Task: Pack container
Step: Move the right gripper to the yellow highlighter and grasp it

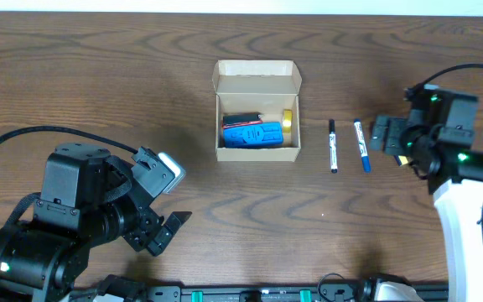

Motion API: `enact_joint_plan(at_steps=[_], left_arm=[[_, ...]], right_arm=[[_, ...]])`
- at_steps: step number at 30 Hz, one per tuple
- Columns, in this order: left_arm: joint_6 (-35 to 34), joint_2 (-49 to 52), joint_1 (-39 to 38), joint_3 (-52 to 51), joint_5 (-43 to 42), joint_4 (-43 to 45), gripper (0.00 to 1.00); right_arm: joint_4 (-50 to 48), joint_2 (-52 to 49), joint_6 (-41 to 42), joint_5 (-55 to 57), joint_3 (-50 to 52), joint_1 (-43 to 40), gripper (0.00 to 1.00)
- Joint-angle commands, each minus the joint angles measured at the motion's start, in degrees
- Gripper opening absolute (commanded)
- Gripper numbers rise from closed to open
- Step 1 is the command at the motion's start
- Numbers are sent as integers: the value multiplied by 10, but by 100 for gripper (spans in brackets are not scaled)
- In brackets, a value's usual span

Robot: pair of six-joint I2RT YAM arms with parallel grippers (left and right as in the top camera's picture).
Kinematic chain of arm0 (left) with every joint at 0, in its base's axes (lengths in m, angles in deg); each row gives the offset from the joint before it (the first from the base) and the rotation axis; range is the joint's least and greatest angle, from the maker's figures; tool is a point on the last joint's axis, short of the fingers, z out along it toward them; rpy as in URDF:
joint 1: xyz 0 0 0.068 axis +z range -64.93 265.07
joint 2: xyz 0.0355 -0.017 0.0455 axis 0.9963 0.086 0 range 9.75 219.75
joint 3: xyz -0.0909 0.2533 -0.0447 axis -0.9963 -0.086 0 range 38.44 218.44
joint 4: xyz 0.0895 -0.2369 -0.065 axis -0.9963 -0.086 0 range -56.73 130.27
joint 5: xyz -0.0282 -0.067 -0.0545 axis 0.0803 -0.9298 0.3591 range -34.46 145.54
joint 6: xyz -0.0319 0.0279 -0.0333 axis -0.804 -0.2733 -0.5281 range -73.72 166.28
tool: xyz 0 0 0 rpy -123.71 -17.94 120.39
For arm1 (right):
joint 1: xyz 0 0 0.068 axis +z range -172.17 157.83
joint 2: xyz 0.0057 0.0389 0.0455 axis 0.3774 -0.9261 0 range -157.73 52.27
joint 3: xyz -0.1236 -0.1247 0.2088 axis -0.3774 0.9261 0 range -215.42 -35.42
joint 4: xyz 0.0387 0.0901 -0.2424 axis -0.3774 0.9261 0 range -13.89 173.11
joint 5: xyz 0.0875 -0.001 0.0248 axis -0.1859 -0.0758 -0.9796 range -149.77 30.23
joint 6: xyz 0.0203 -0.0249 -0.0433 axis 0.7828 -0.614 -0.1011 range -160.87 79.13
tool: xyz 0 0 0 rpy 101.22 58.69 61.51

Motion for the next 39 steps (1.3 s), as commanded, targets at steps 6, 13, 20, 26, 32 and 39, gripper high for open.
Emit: enact_joint_plan(at_steps=[6, 13, 20, 26, 32, 39], left_arm=[[6, 0, -2, -2, -10, -1, 95], [6, 0, -2, -2, -10, -1, 96], [6, 0, -2, -2, -10, -1, 95], [6, 0, -2, -2, -10, -1, 95], [6, 0, -2, -2, -10, -1, 95], [6, 0, -2, -2, -10, -1, 95]], right_arm=[[-19, -85, -94, 10, -13, -90, 99], [-76, -172, -137, 15, -13, -101, 95], [-131, -235, -170, -27, -13, -101, 96], [-146, -288, -177, -44, -13, -101, 90], [-151, -322, -181, -50, -13, -101, 84], [-152, -339, -181, -45, -13, -101, 75]])
